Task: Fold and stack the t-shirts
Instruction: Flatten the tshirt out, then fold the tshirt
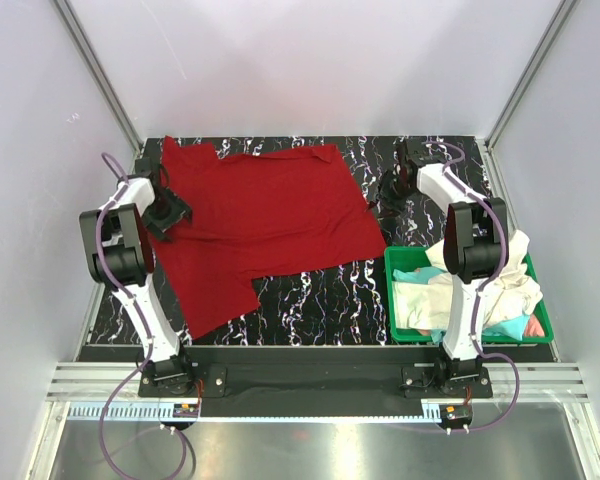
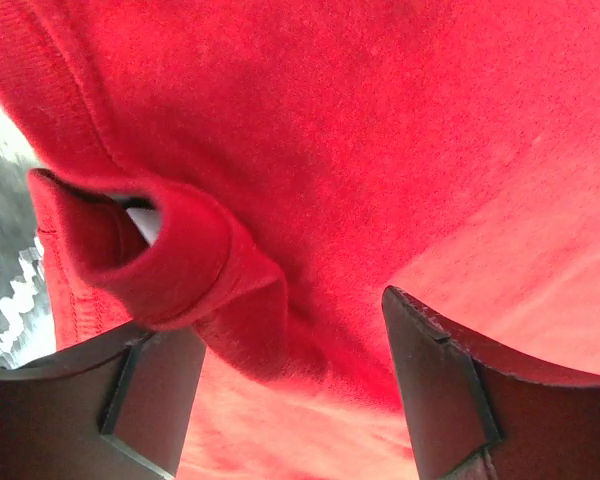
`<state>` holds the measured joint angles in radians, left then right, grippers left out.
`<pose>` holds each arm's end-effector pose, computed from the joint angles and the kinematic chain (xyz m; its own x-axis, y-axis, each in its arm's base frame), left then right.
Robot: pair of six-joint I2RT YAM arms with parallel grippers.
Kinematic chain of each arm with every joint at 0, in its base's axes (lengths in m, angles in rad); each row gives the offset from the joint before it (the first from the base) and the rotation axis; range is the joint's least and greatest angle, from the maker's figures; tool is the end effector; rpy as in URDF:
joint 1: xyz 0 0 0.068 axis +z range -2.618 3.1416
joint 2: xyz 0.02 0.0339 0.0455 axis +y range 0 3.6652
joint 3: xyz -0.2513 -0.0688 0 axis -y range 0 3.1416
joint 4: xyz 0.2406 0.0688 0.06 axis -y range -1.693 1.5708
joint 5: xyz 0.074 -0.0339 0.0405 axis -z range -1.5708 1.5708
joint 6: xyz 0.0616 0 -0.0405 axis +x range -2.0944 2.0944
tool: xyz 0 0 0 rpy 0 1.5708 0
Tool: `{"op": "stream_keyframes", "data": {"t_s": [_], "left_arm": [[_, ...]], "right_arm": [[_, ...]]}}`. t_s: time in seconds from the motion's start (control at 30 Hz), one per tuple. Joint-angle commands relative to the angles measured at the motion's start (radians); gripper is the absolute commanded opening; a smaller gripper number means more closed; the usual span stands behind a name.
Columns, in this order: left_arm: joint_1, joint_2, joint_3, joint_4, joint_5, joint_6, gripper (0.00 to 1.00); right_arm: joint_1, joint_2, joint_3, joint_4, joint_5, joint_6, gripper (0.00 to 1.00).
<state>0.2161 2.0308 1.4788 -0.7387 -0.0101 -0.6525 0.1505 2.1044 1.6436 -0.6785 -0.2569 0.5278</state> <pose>0.3958 0.0875 0.1333 -0.6140 -0.7564 -0.2255 -0.7425 0.6505 -0.1601 0.4385 0.0823 0.1553 -0.9018 0.3559 -0.2451 0.2363 0.8809 0.4100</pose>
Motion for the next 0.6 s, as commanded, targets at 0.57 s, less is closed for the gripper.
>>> {"op": "stream_keyframes", "data": {"t_s": [0.57], "left_arm": [[0.112,-0.707,-0.668,-0.008,-0.056,-0.143,0.54]], "right_arm": [[0.018,-0.218,-0.235,0.063,-0.014,-0.040,0.47]]}}
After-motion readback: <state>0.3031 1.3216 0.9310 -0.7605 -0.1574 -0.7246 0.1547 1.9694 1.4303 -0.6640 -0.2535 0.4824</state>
